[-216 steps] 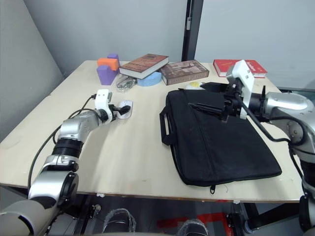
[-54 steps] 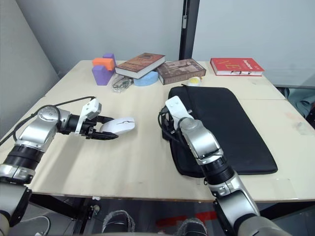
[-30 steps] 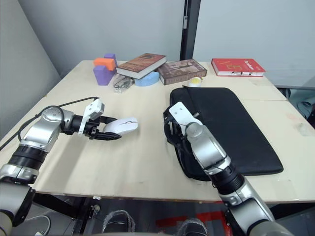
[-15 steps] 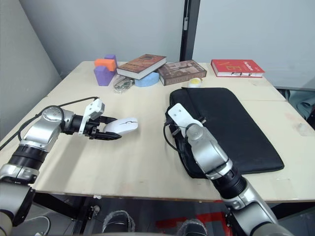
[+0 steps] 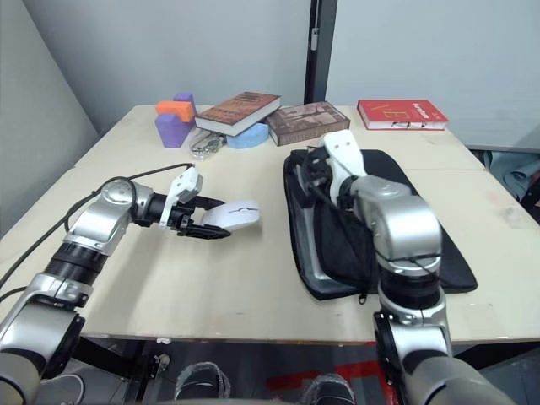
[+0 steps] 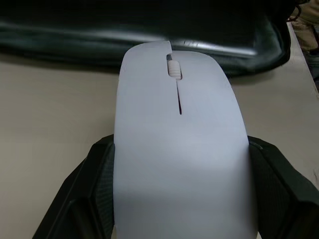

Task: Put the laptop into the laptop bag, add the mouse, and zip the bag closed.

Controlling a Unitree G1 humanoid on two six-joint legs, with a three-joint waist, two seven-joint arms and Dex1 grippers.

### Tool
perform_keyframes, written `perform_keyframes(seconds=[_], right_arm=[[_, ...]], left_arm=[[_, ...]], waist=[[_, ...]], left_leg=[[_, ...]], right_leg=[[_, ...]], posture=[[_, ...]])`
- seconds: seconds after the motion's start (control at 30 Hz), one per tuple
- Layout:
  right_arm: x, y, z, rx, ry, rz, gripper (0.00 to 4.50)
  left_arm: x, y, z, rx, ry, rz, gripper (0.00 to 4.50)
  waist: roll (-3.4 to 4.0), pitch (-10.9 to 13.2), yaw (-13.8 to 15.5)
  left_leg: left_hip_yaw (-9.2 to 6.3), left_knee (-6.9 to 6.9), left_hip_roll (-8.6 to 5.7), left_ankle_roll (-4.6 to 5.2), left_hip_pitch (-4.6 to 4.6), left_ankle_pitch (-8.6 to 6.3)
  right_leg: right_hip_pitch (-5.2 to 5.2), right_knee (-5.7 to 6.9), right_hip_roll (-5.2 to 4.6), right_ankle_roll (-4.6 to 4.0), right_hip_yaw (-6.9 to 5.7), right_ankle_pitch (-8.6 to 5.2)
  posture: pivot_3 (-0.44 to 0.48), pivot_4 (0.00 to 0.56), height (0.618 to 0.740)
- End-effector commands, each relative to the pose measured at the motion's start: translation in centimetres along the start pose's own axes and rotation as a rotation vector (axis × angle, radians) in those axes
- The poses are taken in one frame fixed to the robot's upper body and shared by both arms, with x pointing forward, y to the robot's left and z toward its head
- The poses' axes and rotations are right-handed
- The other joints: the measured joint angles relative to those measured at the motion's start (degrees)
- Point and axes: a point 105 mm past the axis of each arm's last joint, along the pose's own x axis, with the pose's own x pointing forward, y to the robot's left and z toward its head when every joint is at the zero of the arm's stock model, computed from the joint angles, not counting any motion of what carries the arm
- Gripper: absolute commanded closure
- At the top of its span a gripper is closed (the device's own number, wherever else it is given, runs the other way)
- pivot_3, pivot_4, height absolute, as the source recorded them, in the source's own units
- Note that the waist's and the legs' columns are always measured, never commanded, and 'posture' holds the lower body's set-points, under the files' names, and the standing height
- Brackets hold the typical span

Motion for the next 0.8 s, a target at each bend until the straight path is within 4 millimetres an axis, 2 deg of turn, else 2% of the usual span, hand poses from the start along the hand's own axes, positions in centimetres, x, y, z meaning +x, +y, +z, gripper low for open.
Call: perform_keyframes(seconds=[0.03, 0.3, 0.47, 0.63, 0.8], right_arm=[[-1.7, 0.7, 2.6, 0.102, -0.144, 0.131, 4.46], [-2.3, 0.2, 3.2, 0.257, -0.231, 0.207, 4.46], [-2.6, 0.2, 4.0, 0.351, -0.296, 0.254, 4.46], [-2.7, 0.0, 3.6, 0.356, -0.28, 0.244, 4.46], [-2.7, 0.3, 3.4, 0.368, -0.275, 0.263, 4.46]], left_arm=[[0.6, 0.2, 1.0, 0.043, -0.017, -0.013, 1.65], [2.7, 0.9, 1.7, 0.034, -0.084, 0.0, 1.65], [4.7, 1.0, 2.7, 0.051, -0.152, 0.012, 1.65], [6.3, 1.2, 3.5, 0.048, -0.206, 0.012, 1.65], [9.2, 2.0, 4.9, 0.004, -0.288, 0.032, 1.65]], waist=[[0.0, 0.0, 0.0], [0.02, 0.0, 0.4], [0.02, 0.0, 0.4], [0.02, 0.0, 0.5], [0.02, 0.0, 1.1]], left_leg=[[0.01, -0.03, 0.0, 0.0, -0.01, 0.0], [0.04, -0.05, 0.0, 0.02, -0.14, 0.02], [0.05, -0.05, -0.01, 0.03, -0.19, 0.02], [0.04, -0.05, -0.01, 0.04, -0.26, 0.03], [0.04, -0.04, -0.03, 0.05, -0.25, 0.03]], right_leg=[[-0.03, -0.01, 0.0, 0.0, 0.0, 0.0], [-0.16, -0.01, 0.0, -0.01, 0.01, 0.0], [-0.2, -0.01, -0.01, -0.01, 0.02, 0.0], [-0.22, -0.08, -0.01, -0.01, 0.0, 0.0], [-0.19, -0.09, -0.03, 0.01, 0.01, 0.01]], posture=[[0.0, 0.15, 0.725], [0.0, 0.15, 0.725], [0.0, 0.15, 0.725], [0.0, 0.15, 0.725], [0.0, 0.15, 0.725]])
